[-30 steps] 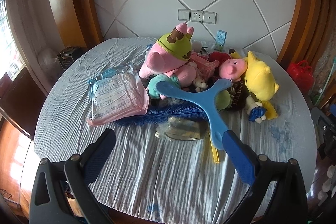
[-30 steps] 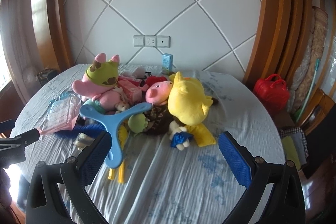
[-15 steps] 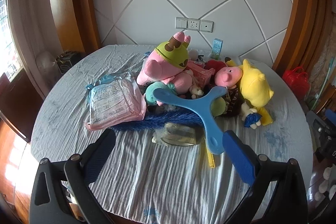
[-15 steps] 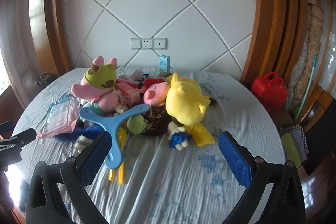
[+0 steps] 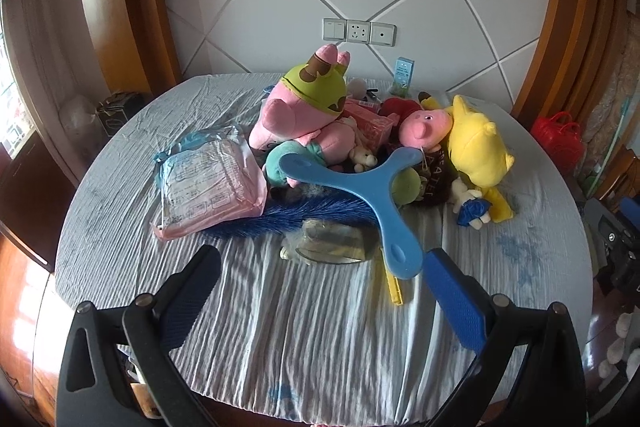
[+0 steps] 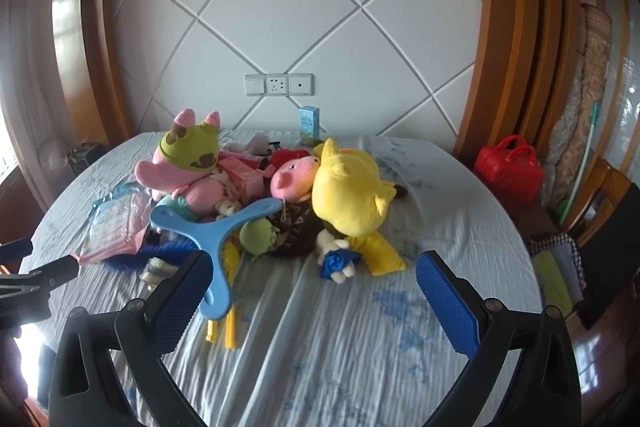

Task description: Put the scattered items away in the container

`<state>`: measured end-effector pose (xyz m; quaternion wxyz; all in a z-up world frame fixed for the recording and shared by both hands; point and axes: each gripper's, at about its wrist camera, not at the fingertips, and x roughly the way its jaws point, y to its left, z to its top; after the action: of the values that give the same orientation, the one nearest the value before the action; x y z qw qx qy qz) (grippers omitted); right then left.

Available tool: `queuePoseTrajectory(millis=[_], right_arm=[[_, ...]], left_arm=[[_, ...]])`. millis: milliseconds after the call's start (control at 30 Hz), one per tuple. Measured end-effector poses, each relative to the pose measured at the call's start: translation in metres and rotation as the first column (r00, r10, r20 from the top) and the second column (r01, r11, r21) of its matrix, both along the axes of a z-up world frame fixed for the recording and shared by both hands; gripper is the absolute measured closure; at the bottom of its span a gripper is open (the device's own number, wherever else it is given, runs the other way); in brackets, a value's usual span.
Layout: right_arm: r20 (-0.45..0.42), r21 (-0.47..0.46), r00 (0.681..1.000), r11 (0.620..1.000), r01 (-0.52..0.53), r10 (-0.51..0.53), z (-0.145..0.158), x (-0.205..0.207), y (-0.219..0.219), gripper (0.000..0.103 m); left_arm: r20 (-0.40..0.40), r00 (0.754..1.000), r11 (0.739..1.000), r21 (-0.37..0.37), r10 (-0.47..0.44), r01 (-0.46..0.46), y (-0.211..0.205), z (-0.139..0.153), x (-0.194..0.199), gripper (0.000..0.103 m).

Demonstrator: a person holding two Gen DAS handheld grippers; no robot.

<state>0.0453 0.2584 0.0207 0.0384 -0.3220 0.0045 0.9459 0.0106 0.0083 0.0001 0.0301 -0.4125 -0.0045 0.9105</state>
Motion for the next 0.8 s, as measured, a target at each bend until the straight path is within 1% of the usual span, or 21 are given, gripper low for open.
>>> queuePoseTrajectory(millis=[100,133,200,300,400,500,600,800], right_arm=[[0.002,-0.017,1.000,1.000,0.010,-0.010,-0.001,0.000,0.003,0.000],[0.004,-0.026,1.000,1.000,0.011,-0.011,-0.002,-0.001,0.004,0.000],[0.007,-0.044,1.000,0.999,0.014,-0.014,-0.003,-0.002,0.007,0.000],[0.014,-0.043,1.000,0.999,0.014,-0.014,-0.004,-0.003,0.008,0.000],[0.016,-0.026,1.000,1.000,0.010,-0.009,-0.004,-0.004,0.006,0.000],[0.020,-0.022,1.000,1.000,0.002,-0.002,-0.006,-0.005,0.006,0.000],[0.024,-0.022,1.000,1.000,-0.001,0.002,-0.007,-0.007,0.008,0.000],[0.038,-0.021,0.999,1.000,-0.008,0.009,-0.012,-0.013,0.014,0.000]], left_arm=[[-0.005,1.000,0.999,0.053,-0.011,0.011,-0.003,0.001,0.000,0.000],[-0.019,1.000,0.998,0.068,0.003,-0.002,-0.005,0.002,0.001,0.000],[-0.030,0.999,0.997,0.076,0.017,-0.014,-0.008,0.003,0.001,0.000],[-0.017,1.000,0.997,0.070,0.022,-0.021,-0.009,0.001,-0.002,0.000],[-0.013,1.000,0.999,0.027,0.020,-0.019,-0.004,-0.002,-0.003,0.000],[-0.012,1.000,0.999,0.029,0.022,-0.022,-0.003,-0.003,-0.005,0.000],[-0.023,0.999,0.999,-0.001,0.036,-0.036,-0.002,-0.002,-0.007,0.000],[-0.007,0.999,0.999,0.005,0.049,-0.049,-0.001,-0.003,-0.012,0.000]])
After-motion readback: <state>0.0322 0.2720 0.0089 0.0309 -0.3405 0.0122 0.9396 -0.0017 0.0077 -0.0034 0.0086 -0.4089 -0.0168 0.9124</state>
